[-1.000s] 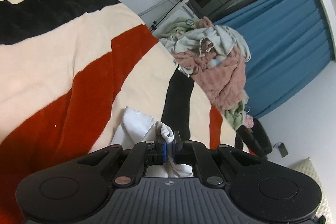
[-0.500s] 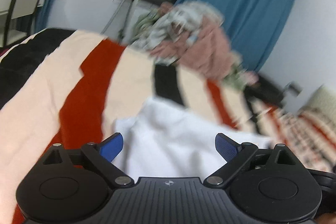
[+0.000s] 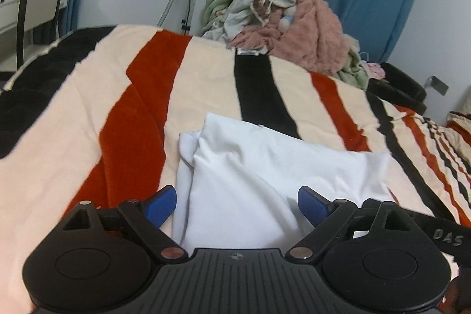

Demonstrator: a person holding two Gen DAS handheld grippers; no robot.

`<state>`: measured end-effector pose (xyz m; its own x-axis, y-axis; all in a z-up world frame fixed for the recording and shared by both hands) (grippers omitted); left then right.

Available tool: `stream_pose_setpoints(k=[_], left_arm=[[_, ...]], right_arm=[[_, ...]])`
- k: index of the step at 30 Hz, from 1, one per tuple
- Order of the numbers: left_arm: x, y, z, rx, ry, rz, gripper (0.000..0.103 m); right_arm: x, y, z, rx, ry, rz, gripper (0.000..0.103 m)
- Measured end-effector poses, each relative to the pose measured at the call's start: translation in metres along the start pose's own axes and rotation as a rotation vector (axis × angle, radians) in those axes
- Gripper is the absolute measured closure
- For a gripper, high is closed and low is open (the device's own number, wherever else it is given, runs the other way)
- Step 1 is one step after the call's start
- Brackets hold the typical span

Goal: Fold clothes

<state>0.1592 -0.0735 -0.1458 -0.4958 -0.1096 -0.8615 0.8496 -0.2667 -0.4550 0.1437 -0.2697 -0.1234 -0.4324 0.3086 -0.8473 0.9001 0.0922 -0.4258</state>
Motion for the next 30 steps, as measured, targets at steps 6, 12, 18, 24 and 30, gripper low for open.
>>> stream_pose_setpoints(k=[6,12,18,24,30], left_arm=[[0.013,-0.045,0.006,0.003,-0.002,-0.010,0.012],[0.032,-0.049,-0.005,-0.004,-0.110,-0.089,0.012],[0.031,-0.090,-0.029,0.065,-0.329,-0.058,0.011],[0.054,-0.112,-0.047,0.170,-0.565,-0.100,0.007],[0.081,-0.060,-0.065,0.170,-0.817,-0.191,0.014]], right_arm=[[0.010,-0.052,-0.012,0.006,-0.050,0.021,0.061],[0.039,-0.045,-0.008,0.071,-0.045,-0.058,0.064],[0.042,-0.051,-0.003,0.082,0.000,-0.054,0.064],[0.042,-0.053,-0.005,0.097,0.012,-0.052,0.063],[0.042,-0.055,-0.002,0.102,0.055,-0.036,0.063]])
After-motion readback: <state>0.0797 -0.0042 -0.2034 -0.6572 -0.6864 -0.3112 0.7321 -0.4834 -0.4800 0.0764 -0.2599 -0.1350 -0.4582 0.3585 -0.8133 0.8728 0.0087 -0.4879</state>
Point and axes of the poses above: each gripper's, at about its wrist camera, not at the fingertips, and y roughly the way its jaws point, z to its right, x to its underside, the point moved 3 cm from there along y, roughly the way its jaws point, and after that the axes turned 10 degrees about z, right-handed, at the moved point
